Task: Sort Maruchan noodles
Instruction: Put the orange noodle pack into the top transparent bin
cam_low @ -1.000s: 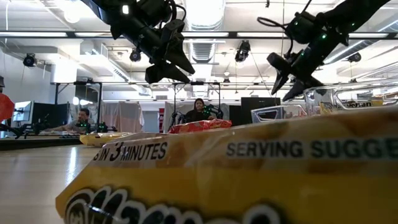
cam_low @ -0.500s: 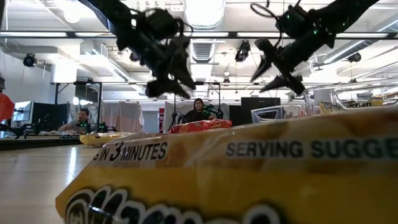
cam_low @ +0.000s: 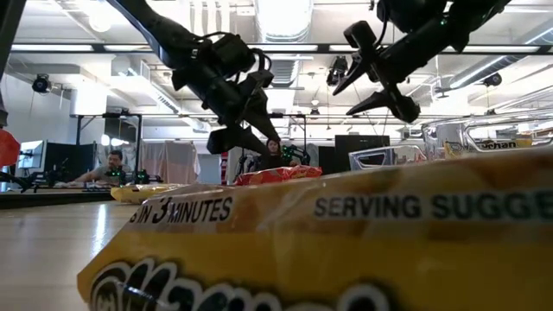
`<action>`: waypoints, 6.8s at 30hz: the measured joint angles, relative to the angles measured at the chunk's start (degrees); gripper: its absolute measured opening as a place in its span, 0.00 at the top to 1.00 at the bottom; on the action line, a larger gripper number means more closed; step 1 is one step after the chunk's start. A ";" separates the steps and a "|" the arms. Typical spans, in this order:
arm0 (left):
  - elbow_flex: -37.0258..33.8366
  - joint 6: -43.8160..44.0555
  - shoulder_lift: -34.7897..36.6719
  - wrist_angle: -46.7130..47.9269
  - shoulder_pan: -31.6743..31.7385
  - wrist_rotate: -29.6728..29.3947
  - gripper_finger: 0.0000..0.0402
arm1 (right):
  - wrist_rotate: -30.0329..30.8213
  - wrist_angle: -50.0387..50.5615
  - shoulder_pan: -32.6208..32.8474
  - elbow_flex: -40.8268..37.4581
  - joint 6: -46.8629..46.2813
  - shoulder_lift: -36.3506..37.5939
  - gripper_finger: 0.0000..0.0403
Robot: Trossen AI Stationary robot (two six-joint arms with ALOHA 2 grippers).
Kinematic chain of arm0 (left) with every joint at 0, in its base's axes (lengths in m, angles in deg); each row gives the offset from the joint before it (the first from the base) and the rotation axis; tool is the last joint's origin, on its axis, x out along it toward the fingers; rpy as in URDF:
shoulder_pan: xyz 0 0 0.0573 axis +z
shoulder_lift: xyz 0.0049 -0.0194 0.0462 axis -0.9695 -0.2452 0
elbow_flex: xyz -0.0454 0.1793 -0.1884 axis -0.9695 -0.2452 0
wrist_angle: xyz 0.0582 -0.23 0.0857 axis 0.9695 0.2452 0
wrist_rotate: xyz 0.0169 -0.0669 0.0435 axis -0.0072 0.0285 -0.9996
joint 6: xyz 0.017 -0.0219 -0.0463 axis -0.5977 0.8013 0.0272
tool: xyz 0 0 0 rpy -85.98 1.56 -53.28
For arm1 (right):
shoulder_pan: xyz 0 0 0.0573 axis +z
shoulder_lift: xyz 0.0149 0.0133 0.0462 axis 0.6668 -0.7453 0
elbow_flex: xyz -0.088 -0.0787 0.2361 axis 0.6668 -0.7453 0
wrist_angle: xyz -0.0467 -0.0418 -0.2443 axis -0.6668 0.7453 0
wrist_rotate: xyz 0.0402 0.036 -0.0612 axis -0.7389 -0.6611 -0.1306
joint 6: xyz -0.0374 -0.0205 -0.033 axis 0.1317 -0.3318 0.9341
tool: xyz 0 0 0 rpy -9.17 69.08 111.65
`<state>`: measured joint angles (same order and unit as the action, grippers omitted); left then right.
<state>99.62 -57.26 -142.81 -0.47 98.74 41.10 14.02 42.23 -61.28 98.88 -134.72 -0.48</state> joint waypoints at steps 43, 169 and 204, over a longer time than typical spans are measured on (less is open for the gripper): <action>-3.39 0.11 -3.72 -0.38 4.00 -3.03 0.64 | 11.62 -11.58 8.56 7.92 -2.28 -27.40 0.52; -4.11 -12.41 14.91 8.96 8.42 2.36 0.64 | 19.75 69.99 -33.71 35.04 51.88 -17.31 0.85; -4.11 -13.67 14.88 10.22 9.60 1.45 0.64 | 32.11 66.79 -34.18 34.53 58.26 -30.90 0.67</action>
<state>95.51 -70.93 -127.93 9.75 108.34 42.55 46.14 109.03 -95.46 133.41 -76.46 -31.37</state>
